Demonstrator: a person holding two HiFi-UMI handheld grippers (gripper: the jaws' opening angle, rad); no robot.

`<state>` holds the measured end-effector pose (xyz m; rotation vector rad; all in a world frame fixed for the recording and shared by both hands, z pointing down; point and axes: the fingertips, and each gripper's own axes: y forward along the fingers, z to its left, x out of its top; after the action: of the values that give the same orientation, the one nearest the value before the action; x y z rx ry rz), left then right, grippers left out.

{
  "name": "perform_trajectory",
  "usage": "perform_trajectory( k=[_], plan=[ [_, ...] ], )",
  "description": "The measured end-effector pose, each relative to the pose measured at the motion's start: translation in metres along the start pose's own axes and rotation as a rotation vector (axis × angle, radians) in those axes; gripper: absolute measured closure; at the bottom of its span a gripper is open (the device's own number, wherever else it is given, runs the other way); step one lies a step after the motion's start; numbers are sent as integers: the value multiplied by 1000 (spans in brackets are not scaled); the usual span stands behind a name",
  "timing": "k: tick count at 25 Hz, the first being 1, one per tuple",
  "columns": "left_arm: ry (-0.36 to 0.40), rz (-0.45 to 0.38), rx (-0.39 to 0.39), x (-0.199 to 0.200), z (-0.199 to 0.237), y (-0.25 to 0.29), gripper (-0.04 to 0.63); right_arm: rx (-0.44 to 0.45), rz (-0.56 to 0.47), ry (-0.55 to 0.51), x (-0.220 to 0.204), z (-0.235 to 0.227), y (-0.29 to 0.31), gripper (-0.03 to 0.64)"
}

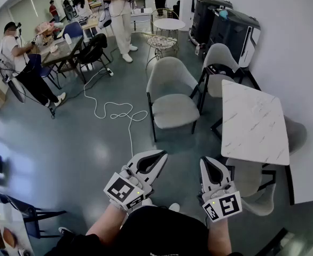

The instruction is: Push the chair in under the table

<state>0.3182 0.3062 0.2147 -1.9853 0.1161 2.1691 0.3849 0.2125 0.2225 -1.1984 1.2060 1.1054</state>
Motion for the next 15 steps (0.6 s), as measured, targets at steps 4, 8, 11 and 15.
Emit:
perform_trajectory(
  k=[4, 8, 11, 15],
  plan=[
    [5, 14, -3, -2, -2, 5, 592, 7, 0, -1, 0, -2, 1, 605],
    [15, 23, -1, -4, -5, 10, 592, 11, 0, 5, 0, -7, -1, 604],
    [3, 26, 10, -7, -4, 14, 592, 14, -4, 10, -1, -12, -2, 604],
    [4, 36, 21, -11, -8, 21, 591, 19, -7, 16, -3, -21, -7, 605]
  ],
)
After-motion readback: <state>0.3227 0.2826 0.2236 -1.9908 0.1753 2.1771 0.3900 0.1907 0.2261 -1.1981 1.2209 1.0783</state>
